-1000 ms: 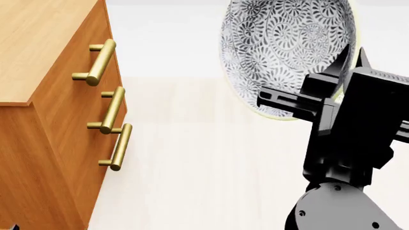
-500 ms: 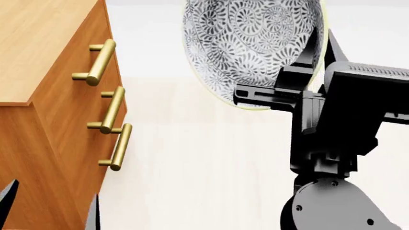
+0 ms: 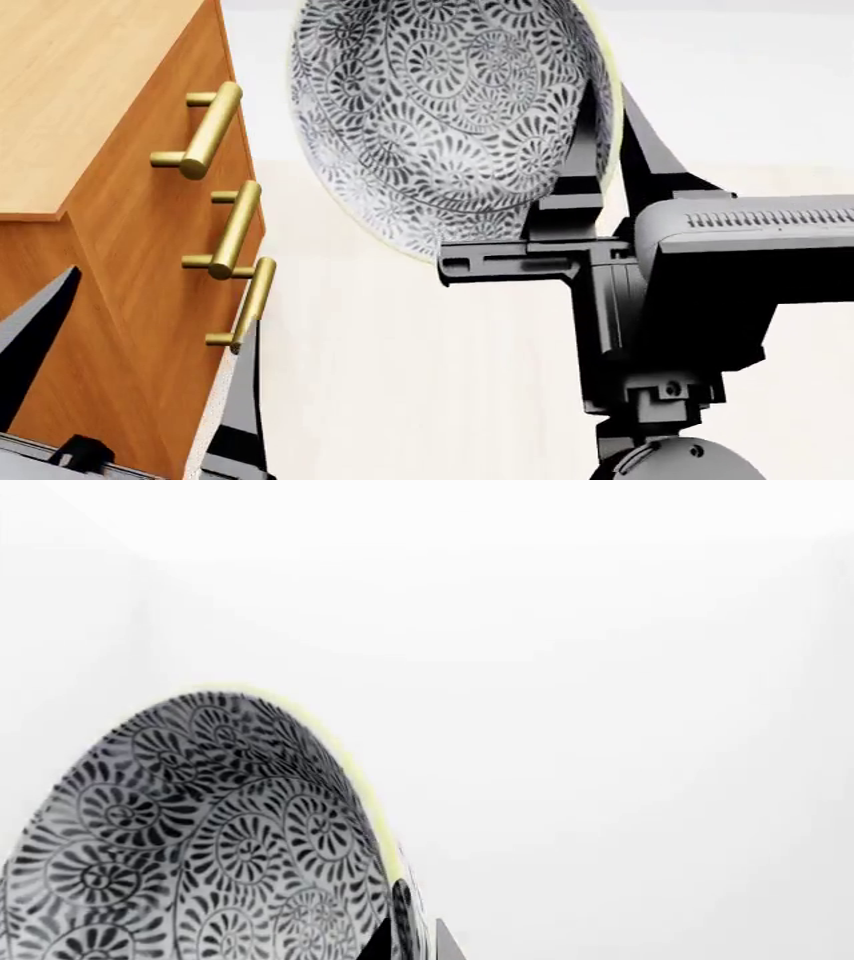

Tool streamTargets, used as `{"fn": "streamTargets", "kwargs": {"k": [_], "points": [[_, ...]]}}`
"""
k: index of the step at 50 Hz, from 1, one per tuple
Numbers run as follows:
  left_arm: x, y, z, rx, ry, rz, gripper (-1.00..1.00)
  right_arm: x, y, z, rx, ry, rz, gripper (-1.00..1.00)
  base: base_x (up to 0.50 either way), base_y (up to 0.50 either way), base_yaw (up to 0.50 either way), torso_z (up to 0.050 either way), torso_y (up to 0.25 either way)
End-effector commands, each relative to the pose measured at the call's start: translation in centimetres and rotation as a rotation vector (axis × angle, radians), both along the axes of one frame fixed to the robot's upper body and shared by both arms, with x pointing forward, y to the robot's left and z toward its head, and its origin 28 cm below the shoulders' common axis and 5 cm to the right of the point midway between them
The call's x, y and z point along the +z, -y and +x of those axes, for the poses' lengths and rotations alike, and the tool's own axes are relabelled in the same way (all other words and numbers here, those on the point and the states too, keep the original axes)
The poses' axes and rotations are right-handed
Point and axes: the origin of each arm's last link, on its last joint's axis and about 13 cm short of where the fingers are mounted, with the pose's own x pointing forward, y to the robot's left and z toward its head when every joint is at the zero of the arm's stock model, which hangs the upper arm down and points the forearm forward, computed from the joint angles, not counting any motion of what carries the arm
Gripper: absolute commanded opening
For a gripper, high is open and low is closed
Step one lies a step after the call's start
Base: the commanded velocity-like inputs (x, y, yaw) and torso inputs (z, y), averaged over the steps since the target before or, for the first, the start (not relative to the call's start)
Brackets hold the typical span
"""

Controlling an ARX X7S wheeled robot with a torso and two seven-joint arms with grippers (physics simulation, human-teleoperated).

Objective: Put the bowl on top of the cabinet.

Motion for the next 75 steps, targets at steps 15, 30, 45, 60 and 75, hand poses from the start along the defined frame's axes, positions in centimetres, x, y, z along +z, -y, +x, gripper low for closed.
{"fn": "streamTargets", "kwargs": {"k": [15,30,45,60,75], "points": [[2.6,1.1,0.4,-0.042,0.024,0.025,1.0,-2.6,-0.5,-1.3,0.161,0.041,-0.104,-1.0,0.0,0.0,0.0,0.0,0.0],[3.5,0.8,1.4,-0.027,0.021,0.003,1.0,-3.3,-0.4,-1.7,0.175,0.041,-0.121,-1.0,0.0,0.0,0.0,0.0,0.001],[3.4,1.1,2.2,-0.023,0.017,0.001,1.0,-3.7,-0.4,-2.6,0.197,0.052,-0.14,-1.0,0.0,0.0,0.0,0.0,0.0],[3.0,0.9,3.9,-0.006,-0.013,-0.005,1.0,-3.6,-0.5,-3.7,0.219,0.075,-0.154,-1.0,0.0,0.0,0.0,0.0,0.001],[2.4,0.2,6.3,0.044,-0.038,-0.006,1.0,-3.5,-0.5,-4.0,0.215,0.084,-0.165,-1.0,0.0,0.0,0.0,0.001,0.0]]}}
